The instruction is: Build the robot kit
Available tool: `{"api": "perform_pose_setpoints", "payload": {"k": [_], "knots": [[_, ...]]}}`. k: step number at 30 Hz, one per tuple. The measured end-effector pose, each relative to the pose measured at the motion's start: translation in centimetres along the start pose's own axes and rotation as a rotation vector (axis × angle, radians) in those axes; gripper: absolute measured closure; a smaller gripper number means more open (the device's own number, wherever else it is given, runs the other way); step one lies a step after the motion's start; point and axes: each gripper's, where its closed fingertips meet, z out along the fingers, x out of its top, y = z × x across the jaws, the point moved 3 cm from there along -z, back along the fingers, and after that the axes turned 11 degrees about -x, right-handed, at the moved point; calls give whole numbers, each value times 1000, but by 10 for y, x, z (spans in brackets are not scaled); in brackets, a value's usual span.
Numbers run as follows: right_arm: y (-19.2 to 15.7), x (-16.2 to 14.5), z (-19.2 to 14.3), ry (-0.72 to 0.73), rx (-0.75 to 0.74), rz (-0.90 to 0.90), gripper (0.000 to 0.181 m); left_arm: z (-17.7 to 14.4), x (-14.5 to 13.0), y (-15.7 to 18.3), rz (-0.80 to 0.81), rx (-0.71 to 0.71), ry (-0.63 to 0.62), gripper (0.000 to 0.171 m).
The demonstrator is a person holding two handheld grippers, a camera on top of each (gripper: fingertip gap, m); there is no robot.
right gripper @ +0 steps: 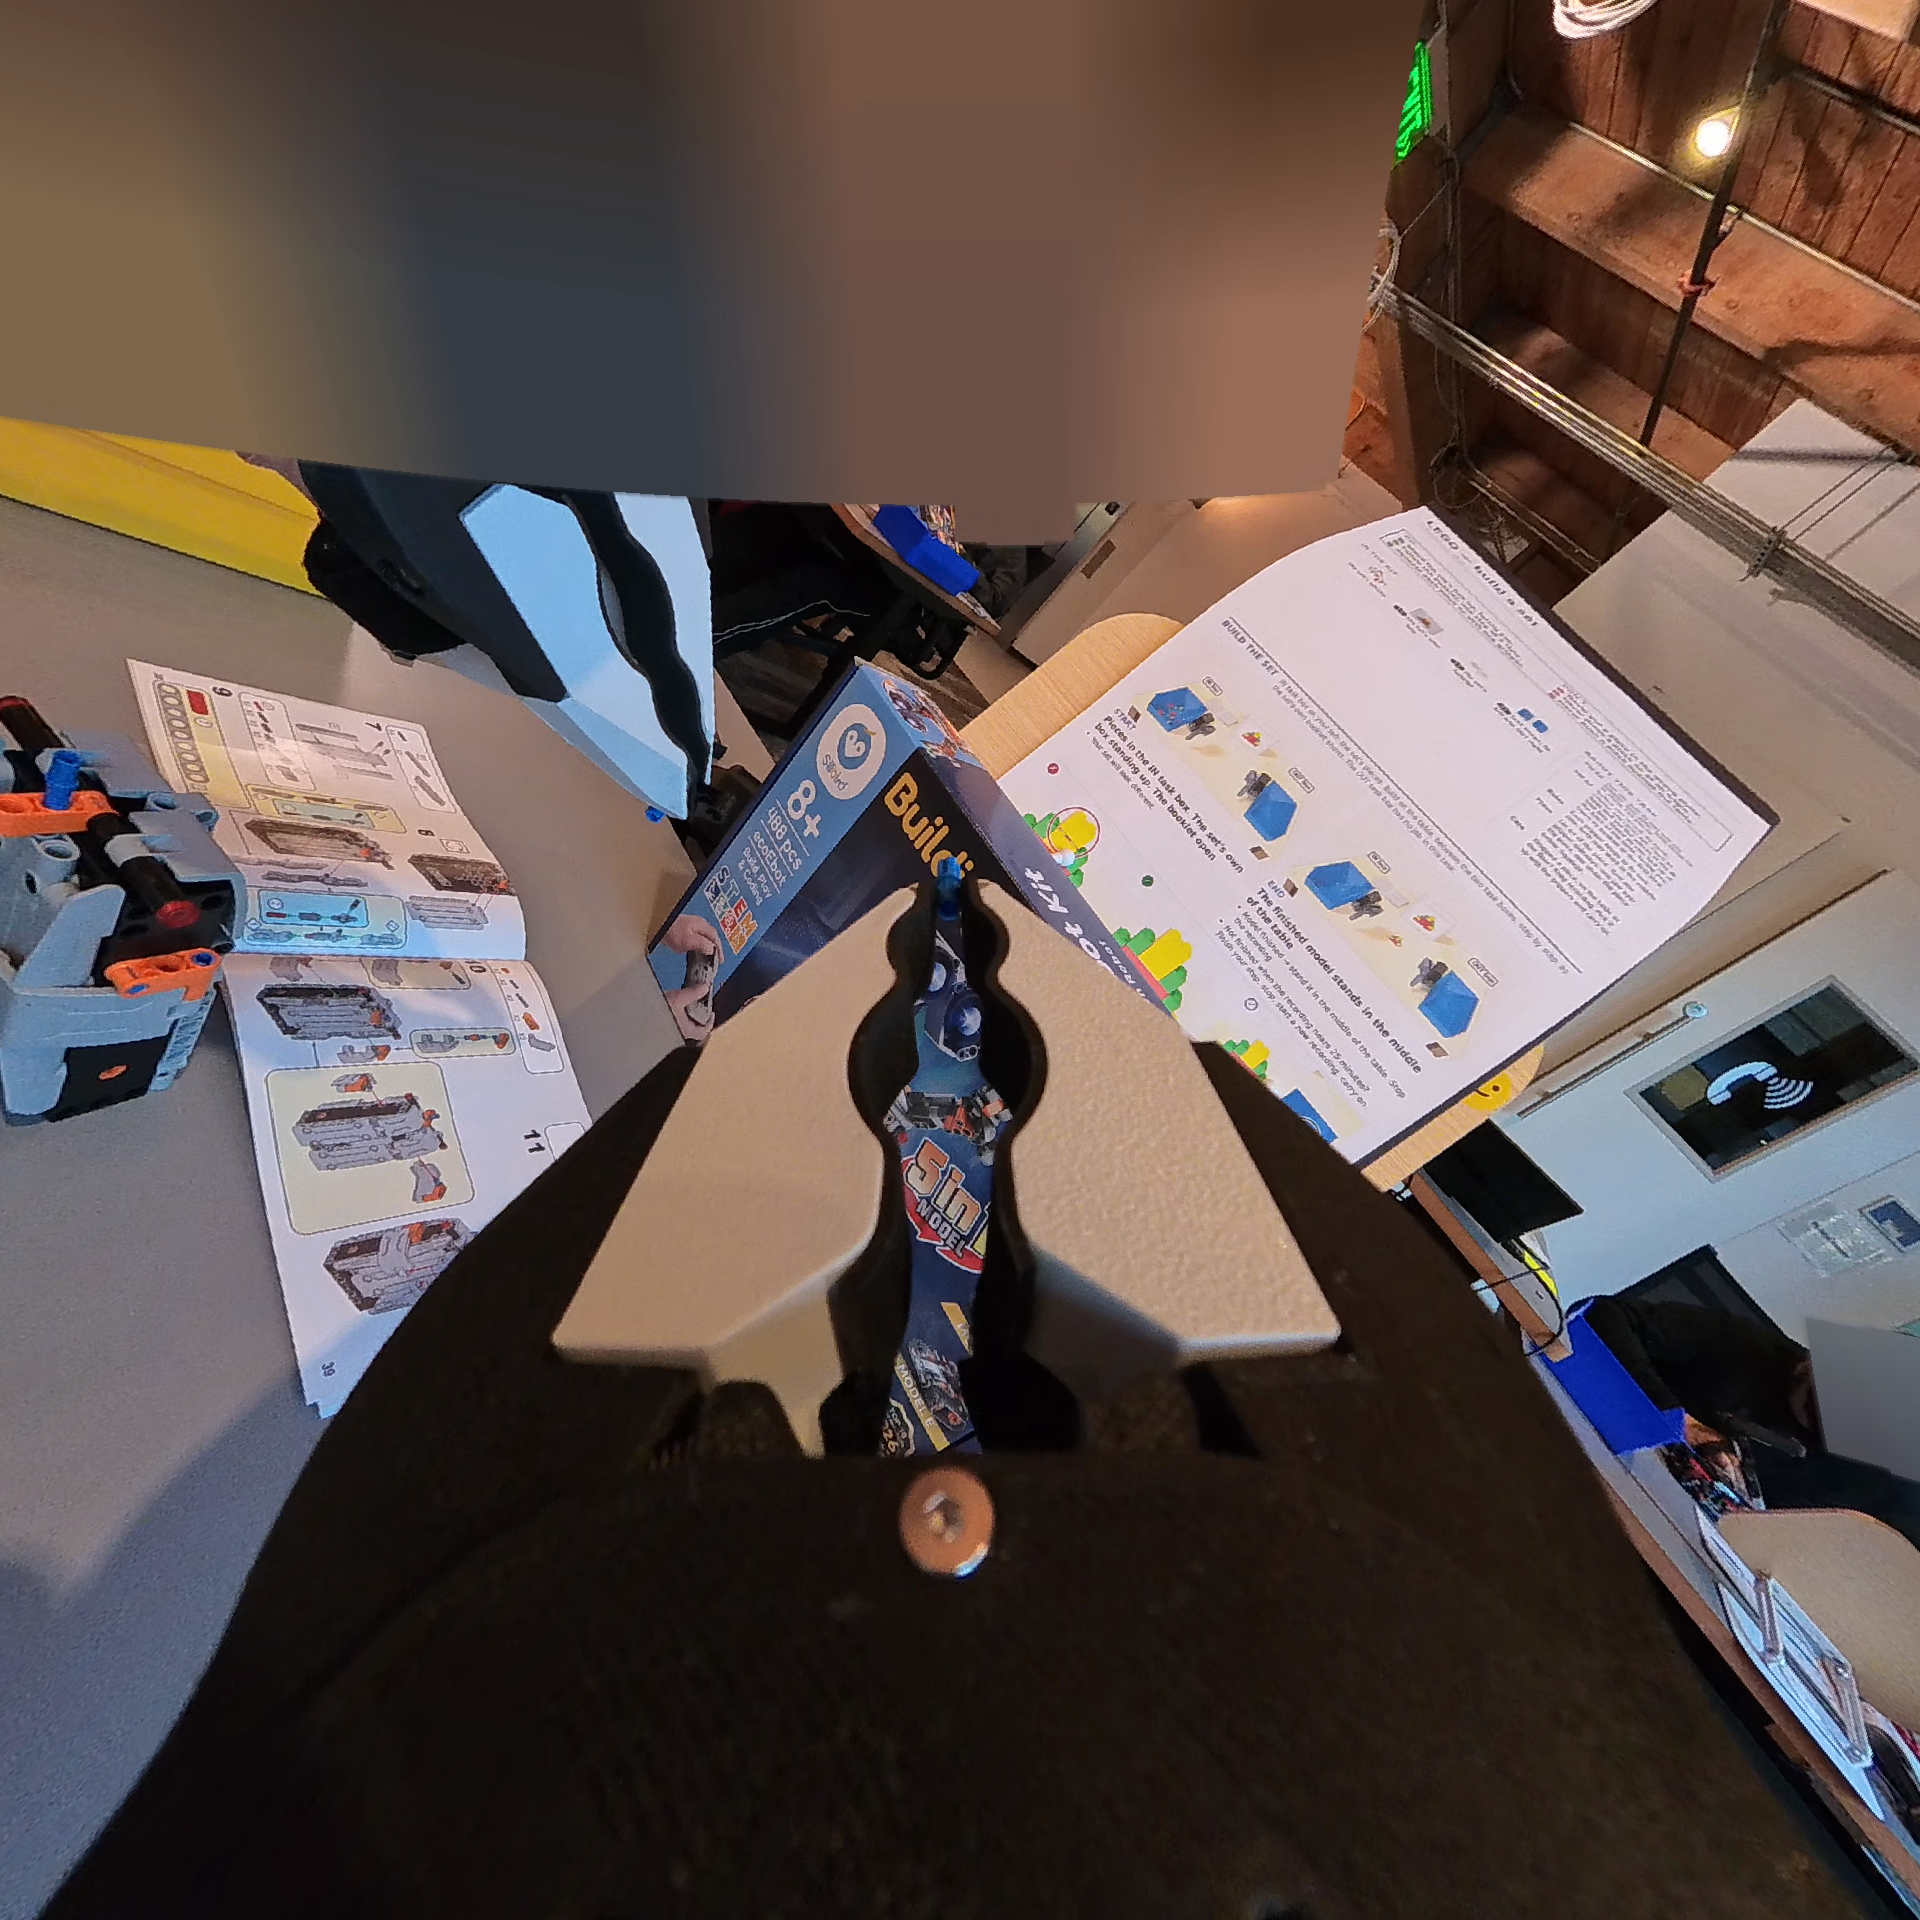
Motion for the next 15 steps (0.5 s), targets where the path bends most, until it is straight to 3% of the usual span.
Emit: {"api": "perform_pose_setpoints", "payload": {"k": [15], "knots": [[-2,-1,1,-5,7,0,178,-1,3,7,-14,-62,26,166]]}}
